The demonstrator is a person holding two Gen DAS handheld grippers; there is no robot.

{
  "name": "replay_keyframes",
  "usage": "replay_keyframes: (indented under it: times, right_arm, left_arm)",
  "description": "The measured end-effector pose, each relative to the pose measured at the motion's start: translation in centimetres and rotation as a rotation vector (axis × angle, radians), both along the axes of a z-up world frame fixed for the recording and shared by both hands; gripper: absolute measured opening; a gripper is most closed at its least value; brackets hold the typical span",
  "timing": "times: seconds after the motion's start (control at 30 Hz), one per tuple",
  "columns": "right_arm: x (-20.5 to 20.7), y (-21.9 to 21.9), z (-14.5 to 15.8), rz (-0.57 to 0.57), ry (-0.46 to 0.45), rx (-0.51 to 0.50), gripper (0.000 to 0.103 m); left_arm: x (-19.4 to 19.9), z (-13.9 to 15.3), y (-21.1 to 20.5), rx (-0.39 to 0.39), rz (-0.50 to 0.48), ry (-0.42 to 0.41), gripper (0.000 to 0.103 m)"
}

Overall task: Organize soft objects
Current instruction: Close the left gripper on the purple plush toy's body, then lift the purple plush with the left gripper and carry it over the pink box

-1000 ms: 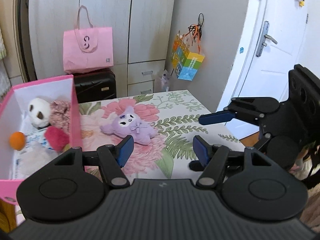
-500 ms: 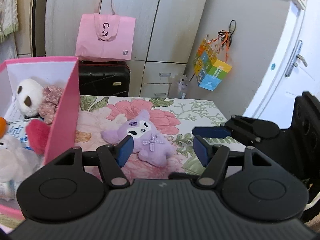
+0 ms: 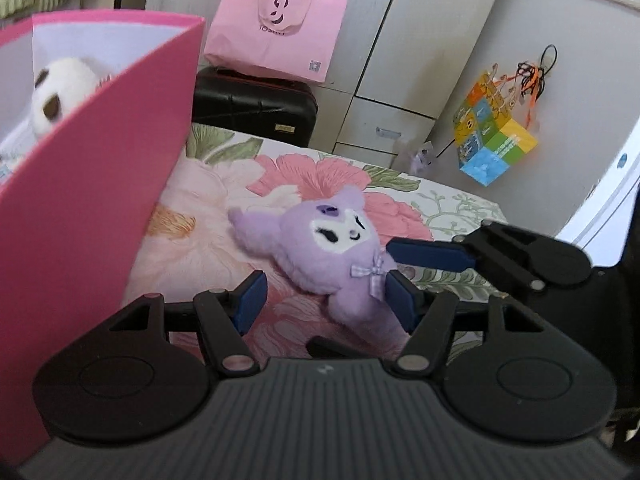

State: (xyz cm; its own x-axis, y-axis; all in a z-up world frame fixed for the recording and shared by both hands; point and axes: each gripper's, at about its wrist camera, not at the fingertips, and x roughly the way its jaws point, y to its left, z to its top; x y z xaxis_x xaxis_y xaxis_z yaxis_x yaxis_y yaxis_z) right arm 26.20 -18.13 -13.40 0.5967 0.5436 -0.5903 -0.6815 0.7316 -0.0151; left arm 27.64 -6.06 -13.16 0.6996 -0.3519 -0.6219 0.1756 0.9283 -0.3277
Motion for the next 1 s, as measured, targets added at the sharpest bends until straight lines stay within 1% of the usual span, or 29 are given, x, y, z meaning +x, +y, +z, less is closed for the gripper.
replay_keyframes:
  times: [0.17,0.23,0.27,0.3,0.33,0.37,0.4,0.47,0.5,0.57,0.73,0.87,1.0]
  right_arm:
    - [0.5,0.1,-0.9,-0.037,0.05,0.01,0.085]
    - [0.7,0.0,-1.1,-0.056,0.074,0.031,0.085]
    - [0.9,-0.1,-1.2,-0.066,0.089,0.044,0.085]
    - [1.0,-0.2,-1.1,-0.081,0.091,0.052,0.078]
    - [0.9,-0.1,-1.1,-0.086,0.085,0.042,0.073]
    - [0.8,0.1,-0.9,-0.072,0.076,0.024,0.067]
    - [0.7,0.3,-0.8,-0.078,0.069,0.014,0.059]
    - [0.8,0.4,-0.7,-0.107,0.072,0.016,0.056]
    - [0.8,0.5,-0.7,-0.12,0.072,0.019,0.054]
    - [0.5,0.7,-0.7,-0.144,0.061,0.011,0.053]
    - [-1.0,1.8,-0.3,-0.19,0.011,-0.049,0.052]
    - [-2.0,1.9,0.2,-0.24,0.034,-0.023,0.052]
    - [-3.4,2.1,0.9,-0.283,0.044,0.015,0.052]
  left_arm:
    - [0.1,-0.4,-0.1,-0.034,0.004,0.005,0.063]
    - [0.0,-0.5,0.0,-0.048,0.003,-0.002,0.06]
    - [0.0,-0.5,0.0,-0.052,0.001,-0.006,0.057]
    - [0.0,-0.6,-0.1,-0.058,-0.002,-0.008,0.054]
    - [-0.1,-0.6,-0.1,-0.068,-0.008,-0.01,0.048]
    - [-0.1,-0.6,-0.1,-0.071,-0.008,-0.012,0.047]
    - [-0.1,-0.6,-0.1,-0.071,0.002,-0.017,0.046]
    - [-0.2,-0.6,-0.1,-0.088,0.013,-0.021,0.042]
    - [-0.3,-0.6,-0.1,-0.09,0.014,-0.027,0.041]
    - [-0.5,-0.6,-0.3,-0.082,0.007,-0.041,0.041]
    - [-1.1,-0.4,-0.2,-0.084,-0.013,-0.039,0.041]
    - [-2.1,0.1,0.0,-0.083,-0.03,-0.045,0.04]
    - [-3.6,1.0,-0.2,-0.037,-0.048,-0.072,0.04]
